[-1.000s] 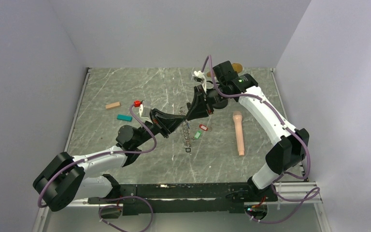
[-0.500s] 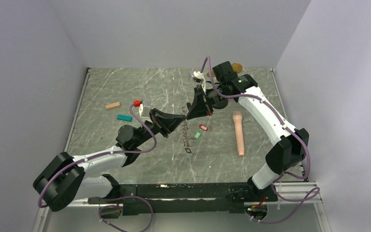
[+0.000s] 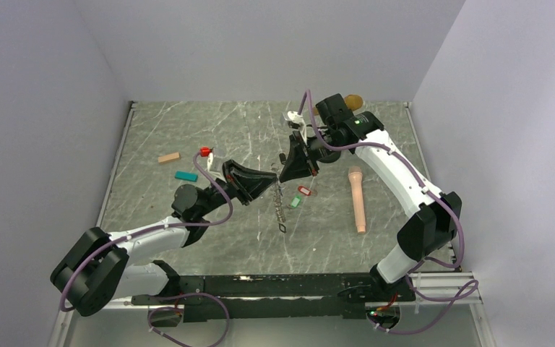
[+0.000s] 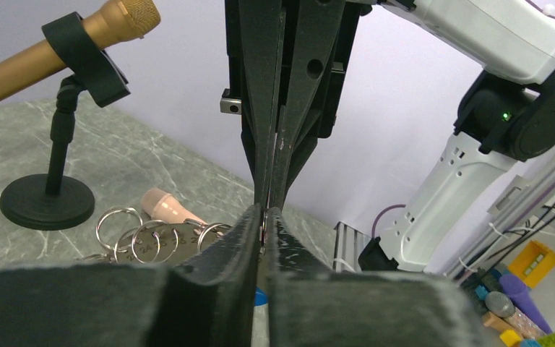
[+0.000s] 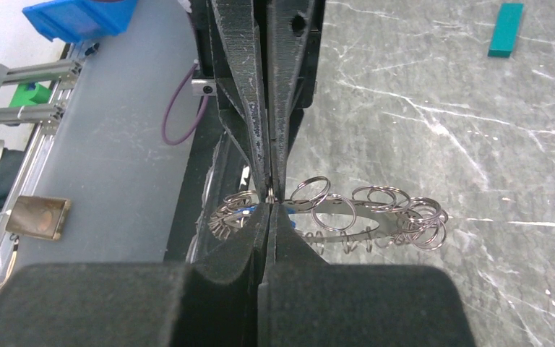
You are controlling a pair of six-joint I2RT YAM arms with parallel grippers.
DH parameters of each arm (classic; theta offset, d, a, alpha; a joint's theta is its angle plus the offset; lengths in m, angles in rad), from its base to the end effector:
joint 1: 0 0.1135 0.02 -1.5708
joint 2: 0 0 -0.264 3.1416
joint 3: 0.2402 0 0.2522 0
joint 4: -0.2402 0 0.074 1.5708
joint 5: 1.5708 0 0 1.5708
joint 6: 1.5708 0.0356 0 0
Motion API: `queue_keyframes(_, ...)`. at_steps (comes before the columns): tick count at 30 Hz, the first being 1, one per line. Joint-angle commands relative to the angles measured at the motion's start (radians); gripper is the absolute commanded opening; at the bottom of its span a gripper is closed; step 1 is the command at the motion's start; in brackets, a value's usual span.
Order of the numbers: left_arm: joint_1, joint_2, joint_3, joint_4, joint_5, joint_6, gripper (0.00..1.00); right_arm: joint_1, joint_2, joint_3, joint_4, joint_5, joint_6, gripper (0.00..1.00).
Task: Put the keys on the keyring
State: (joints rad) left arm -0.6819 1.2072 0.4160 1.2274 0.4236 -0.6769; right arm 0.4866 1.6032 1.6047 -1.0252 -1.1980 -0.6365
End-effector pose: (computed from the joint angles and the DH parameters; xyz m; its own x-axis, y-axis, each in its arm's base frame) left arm 0.1751 -0.1610 0.2732 -0.2854 -0.5038 -0.8153 0.8788 0.2019 -0.4323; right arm 0.2662 0.1783 0.3635 -0.2513 -0.3779 -0.8911 -0.9301 -0.1606 0.3304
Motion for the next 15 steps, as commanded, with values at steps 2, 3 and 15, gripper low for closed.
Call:
queue_keyframes(2, 0.065, -0.004, 0.066, 0.057, 0.179, -0.068, 0.28, 0.005, -0.010, 0.051, -0.091, 0.025, -0.085, 0.00)
queue_keyframes(3, 0.074, -0.016, 0.072, 0.026, 0.207, -0.058, 0.30, 0.006, -0.008, 0.054, -0.106, 0.031, -0.099, 0.00)
queue_keyframes(15, 0.095, -0.148, 0.434, -1.170, 0.457, 0.602, 0.37, 0.036, 0.038, 0.165, -0.295, 0.181, -0.276, 0.00)
